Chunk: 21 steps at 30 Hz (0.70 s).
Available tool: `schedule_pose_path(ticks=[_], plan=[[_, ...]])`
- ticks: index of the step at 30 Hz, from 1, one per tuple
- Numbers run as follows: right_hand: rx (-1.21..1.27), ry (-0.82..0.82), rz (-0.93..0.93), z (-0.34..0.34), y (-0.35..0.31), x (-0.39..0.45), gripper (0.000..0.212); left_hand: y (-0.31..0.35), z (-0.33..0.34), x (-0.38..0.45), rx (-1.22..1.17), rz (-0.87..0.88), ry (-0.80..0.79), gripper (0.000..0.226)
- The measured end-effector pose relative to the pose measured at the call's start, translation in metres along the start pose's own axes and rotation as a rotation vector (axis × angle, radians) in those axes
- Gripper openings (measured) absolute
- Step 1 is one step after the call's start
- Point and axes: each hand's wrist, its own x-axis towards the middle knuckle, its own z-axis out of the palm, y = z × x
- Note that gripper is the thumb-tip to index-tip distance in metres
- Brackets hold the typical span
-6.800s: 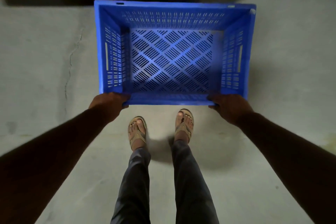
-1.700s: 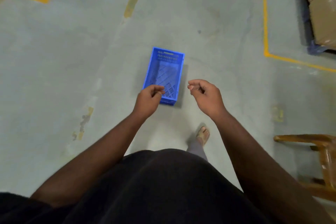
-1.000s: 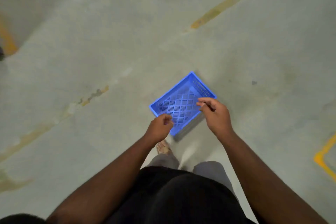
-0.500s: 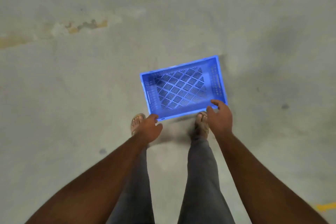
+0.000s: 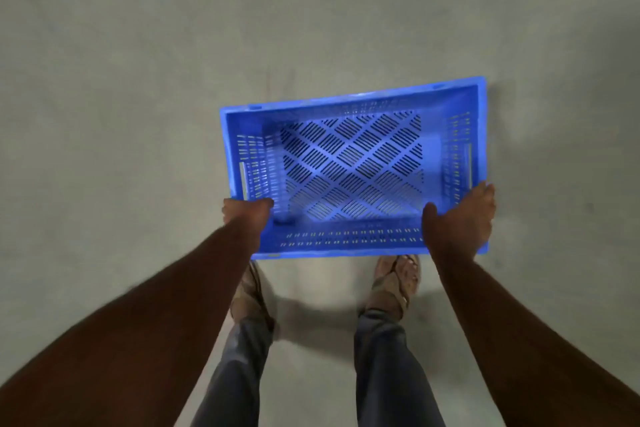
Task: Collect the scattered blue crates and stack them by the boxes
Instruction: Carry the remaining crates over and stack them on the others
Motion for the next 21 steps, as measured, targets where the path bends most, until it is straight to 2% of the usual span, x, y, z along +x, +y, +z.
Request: schedule_pose_path(ticks=[1,3,4,6,8,10,13,16,21], plan=[[-0.007,0.015,-0.01,0.004,0.001,0.002,0.097,0.0,-0.002,0.003,-0.035,-0.006,-0.02,0.099],[0.01,0.057,-0.024,0.007,0.004,0.009,0.095,0.009,-0.013,-0.015,-0.023,0.005,-0.049,0.062],[0.029,0.069,-0.004,0.004,0.004,0.013,0.093,0.011,-0.019,-0.018,-0.002,0.036,-0.047,0.042],[0.064,0.07,0.094,-0.008,0.002,0.02,0.082,0.01,-0.034,-0.024,0.042,0.109,-0.032,0.019],[0.089,0.089,0.13,-0.026,-0.003,0.017,0.062,0.002,-0.056,-0.026,0.04,0.138,-0.016,0.018],[0.143,0.113,0.072,-0.044,-0.008,0.003,0.052,-0.004,-0.087,-0.039,-0.027,0.102,0.005,0.025],[0.251,0.124,0.05,-0.076,-0.023,-0.04,0.053,-0.017,-0.145,-0.076,-0.246,0.021,0.067,0.026],[0.332,0.111,0.034,-0.122,-0.045,-0.097,0.059,-0.034,-0.217,-0.121,-0.43,-0.039,0.177,0.017],[0.301,0.115,-0.22,-0.231,-0.109,-0.201,0.06,-0.062,-0.354,-0.194,-0.567,0.078,0.245,0.018]])
